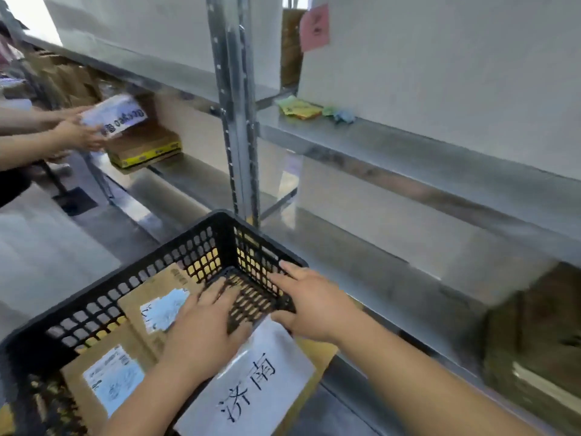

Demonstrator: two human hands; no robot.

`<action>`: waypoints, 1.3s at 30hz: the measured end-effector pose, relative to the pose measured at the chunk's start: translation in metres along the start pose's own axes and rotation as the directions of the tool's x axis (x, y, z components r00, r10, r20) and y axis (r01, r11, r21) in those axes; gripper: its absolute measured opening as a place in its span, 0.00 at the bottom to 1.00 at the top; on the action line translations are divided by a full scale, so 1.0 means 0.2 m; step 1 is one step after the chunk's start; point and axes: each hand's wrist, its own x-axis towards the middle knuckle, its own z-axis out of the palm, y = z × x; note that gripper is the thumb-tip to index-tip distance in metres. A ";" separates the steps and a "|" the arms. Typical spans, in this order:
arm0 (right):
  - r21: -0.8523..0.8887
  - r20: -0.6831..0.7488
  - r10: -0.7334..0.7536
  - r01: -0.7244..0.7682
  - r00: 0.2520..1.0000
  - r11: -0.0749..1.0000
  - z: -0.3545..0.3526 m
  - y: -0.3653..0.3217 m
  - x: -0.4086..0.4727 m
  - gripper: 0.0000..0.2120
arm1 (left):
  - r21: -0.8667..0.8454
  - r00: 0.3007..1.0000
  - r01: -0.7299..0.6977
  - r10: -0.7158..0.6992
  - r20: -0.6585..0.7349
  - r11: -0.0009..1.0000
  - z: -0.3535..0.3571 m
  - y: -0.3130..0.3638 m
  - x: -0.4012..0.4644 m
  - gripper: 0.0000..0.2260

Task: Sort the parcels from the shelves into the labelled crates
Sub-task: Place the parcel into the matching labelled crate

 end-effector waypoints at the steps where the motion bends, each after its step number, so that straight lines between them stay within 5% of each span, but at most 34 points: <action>1: 0.003 -0.026 0.048 -0.048 0.999 0.999 -0.01 0.04 -0.09 0.36 | -0.001 0.999 -0.052 0.052 -0.008 0.999 0.00 0.06 0.01 0.34; 7: 0.040 -0.124 0.354 -0.352 0.927 0.935 -0.08 0.36 -0.66 0.36 | -0.006 0.940 -0.341 0.341 0.026 0.940 0.08 0.56 0.02 0.33; 13: 0.104 -0.224 0.610 -0.603 0.761 0.791 -0.15 0.71 -1.21 0.36 | -0.057 0.826 -0.542 0.544 0.147 0.838 0.25 1.10 -0.03 0.33; 20: 0.129 -0.419 0.710 -0.737 0.566 0.664 -0.25 1.03 -1.62 0.30 | -0.139 0.724 -0.641 0.655 0.215 0.755 0.44 1.71 -0.06 0.35; 25: 0.163 -0.314 0.843 -0.850 0.437 0.501 -0.27 1.27 -1.74 0.38 | -0.220 0.697 -0.636 0.673 0.247 0.739 0.53 2.15 -0.05 0.38; 32: 0.109 -0.316 0.793 -0.810 0.521 0.576 -0.25 1.35 -1.74 0.34 | -0.314 0.702 -0.586 0.662 0.263 0.747 0.68 2.43 0.00 0.37; 39: 0.321 -0.458 0.715 -0.652 0.528 0.687 -0.19 1.34 -1.77 0.17 | -0.506 0.797 -0.513 0.604 0.020 0.694 0.68 2.33 -0.07 0.11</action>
